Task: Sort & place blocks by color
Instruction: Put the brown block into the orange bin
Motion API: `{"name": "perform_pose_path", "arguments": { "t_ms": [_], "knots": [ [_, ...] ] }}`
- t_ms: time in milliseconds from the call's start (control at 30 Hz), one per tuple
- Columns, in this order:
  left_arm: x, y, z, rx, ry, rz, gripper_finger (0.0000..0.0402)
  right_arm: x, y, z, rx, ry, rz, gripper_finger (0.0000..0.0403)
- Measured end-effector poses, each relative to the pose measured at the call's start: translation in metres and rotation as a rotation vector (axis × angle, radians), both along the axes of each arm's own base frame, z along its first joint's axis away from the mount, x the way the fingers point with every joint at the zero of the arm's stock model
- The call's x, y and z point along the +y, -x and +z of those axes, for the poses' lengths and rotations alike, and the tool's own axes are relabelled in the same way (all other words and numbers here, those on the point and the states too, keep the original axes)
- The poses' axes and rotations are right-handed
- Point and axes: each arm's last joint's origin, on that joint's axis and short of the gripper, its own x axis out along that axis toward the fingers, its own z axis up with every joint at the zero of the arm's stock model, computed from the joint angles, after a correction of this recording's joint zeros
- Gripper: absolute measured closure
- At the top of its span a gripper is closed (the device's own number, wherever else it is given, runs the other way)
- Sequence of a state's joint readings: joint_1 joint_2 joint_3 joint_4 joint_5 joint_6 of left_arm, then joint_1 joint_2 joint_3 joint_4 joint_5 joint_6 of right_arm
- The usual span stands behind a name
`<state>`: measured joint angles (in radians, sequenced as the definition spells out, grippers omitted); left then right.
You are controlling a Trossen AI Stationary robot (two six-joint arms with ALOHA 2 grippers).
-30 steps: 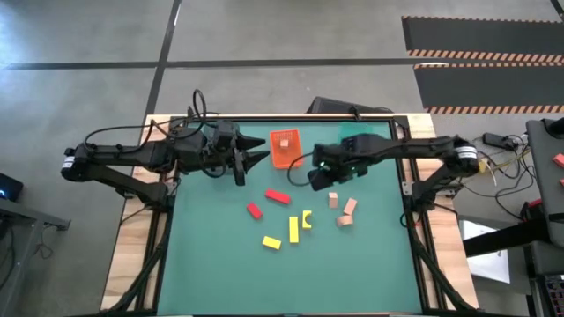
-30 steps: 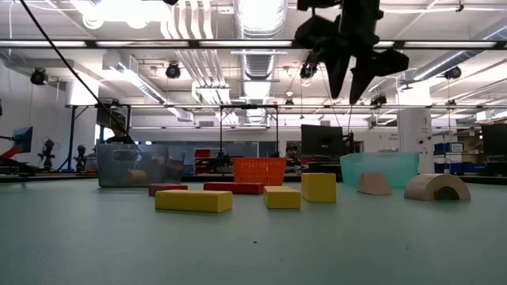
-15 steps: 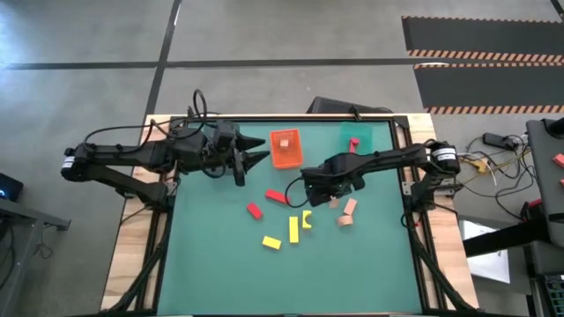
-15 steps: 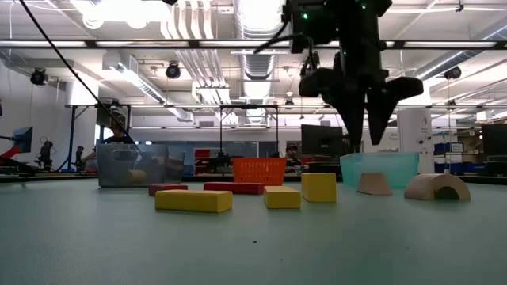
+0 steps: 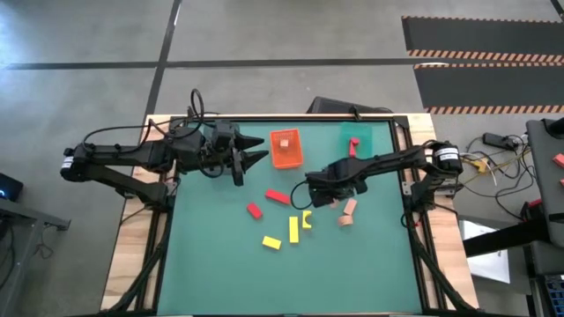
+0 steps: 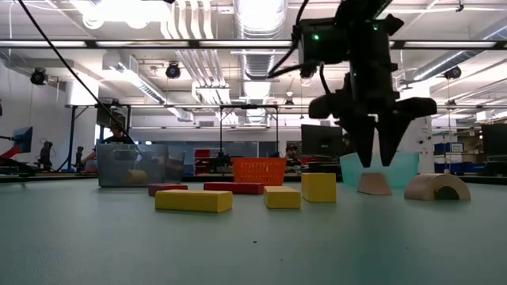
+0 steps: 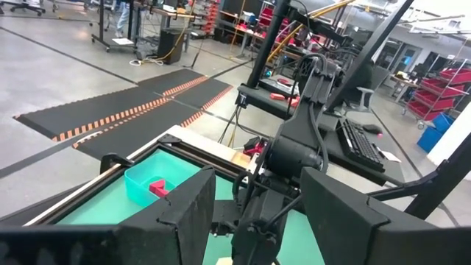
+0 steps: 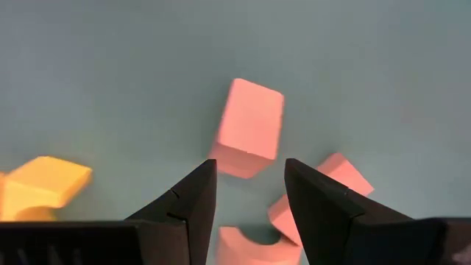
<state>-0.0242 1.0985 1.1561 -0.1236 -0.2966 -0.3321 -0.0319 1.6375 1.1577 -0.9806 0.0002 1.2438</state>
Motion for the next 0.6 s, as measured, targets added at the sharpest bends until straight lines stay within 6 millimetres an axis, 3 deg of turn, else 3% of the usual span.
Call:
{"name": "perform_pose_path", "arguments": {
  "t_ms": [600],
  "knots": [
    [0.001,0.000,0.000,0.000,0.000,0.005,0.0217,0.002,0.008,-0.035,-0.079,-0.051,-0.034,0.0250]
  ]
}}
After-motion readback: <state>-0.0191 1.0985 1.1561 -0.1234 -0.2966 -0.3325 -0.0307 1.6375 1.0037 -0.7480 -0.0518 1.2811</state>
